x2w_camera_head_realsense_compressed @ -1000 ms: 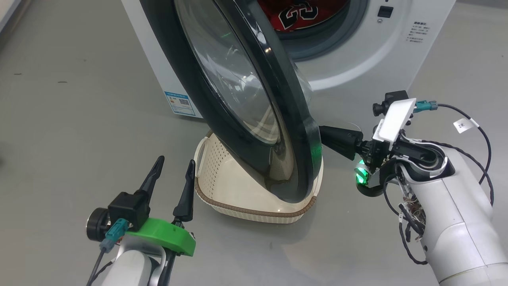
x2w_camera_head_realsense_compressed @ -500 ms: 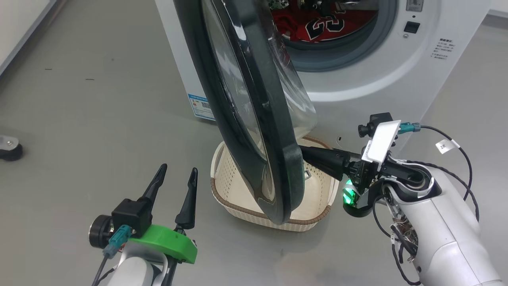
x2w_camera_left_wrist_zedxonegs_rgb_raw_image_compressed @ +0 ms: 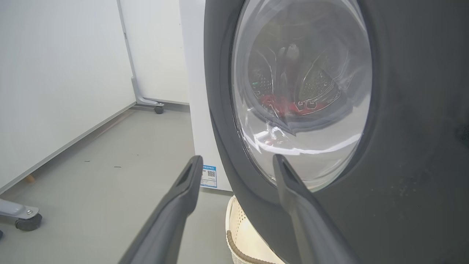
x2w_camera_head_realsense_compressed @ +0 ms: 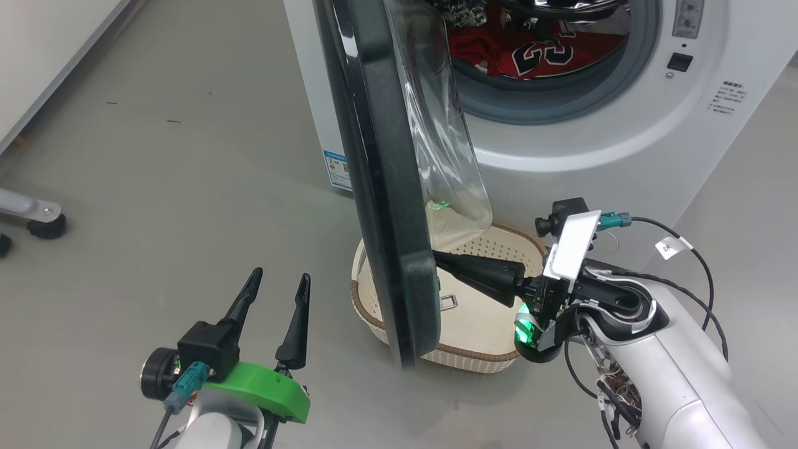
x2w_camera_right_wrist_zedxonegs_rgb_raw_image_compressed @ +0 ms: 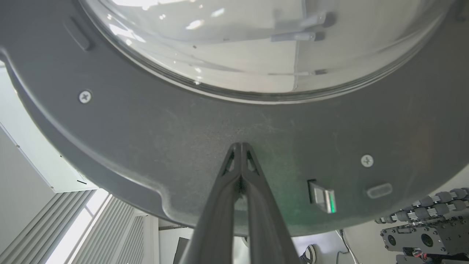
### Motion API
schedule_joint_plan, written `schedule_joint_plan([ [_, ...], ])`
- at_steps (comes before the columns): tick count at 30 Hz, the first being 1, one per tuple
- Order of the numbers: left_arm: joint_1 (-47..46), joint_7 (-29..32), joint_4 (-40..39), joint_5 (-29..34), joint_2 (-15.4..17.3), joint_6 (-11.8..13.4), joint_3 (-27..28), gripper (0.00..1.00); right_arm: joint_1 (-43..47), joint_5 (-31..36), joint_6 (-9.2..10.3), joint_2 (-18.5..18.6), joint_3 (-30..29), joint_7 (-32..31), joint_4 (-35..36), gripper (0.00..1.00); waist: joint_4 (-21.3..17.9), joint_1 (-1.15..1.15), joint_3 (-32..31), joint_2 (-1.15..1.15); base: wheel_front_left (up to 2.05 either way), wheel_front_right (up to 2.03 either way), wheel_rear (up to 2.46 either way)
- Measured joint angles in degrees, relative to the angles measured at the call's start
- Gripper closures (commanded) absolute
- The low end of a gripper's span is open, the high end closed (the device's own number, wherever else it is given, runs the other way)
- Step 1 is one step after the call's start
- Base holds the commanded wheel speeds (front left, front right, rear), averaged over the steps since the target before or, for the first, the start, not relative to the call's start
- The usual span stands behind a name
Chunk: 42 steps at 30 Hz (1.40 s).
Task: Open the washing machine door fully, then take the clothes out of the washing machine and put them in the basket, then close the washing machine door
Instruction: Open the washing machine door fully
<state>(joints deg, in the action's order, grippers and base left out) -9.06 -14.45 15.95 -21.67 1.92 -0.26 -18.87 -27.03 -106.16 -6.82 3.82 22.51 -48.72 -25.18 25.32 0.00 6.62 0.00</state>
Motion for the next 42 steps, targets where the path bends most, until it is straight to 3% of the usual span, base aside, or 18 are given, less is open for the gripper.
schedule_joint_plan([
  [17,0.7,0.0,-0.5,0.0,0.0,0.5,0.4,0.00,0.3,-3.8,-0.15,0.0,6.5,3.6,2.5,1.00,1.1,0.00,0.3,0.00,0.00,0.00,0.00],
  [25,0.9,0.0,-0.9,0.0,0.0,1.0,1.1,0.00,0.5,-4.8,-0.15,-0.1,6.1,6.2,3.3,1.00,0.6,0.00,0.3,0.00,0.00,0.00,0.00],
  [35,1.4,0.0,-1.5,0.0,0.1,1.1,2.1,0.00,2.0,-6.5,-0.15,-0.2,-1.8,12.2,7.9,1.00,-1.2,0.00,0.5,0.00,0.00,0.00,0.00],
  [42,1.6,0.0,-1.6,0.0,0.1,1.5,2.4,0.00,5.6,-3.7,-0.15,0.1,-9.7,18.1,13.2,1.00,-3.0,0.00,0.8,0.00,0.00,0.00,0.00],
])
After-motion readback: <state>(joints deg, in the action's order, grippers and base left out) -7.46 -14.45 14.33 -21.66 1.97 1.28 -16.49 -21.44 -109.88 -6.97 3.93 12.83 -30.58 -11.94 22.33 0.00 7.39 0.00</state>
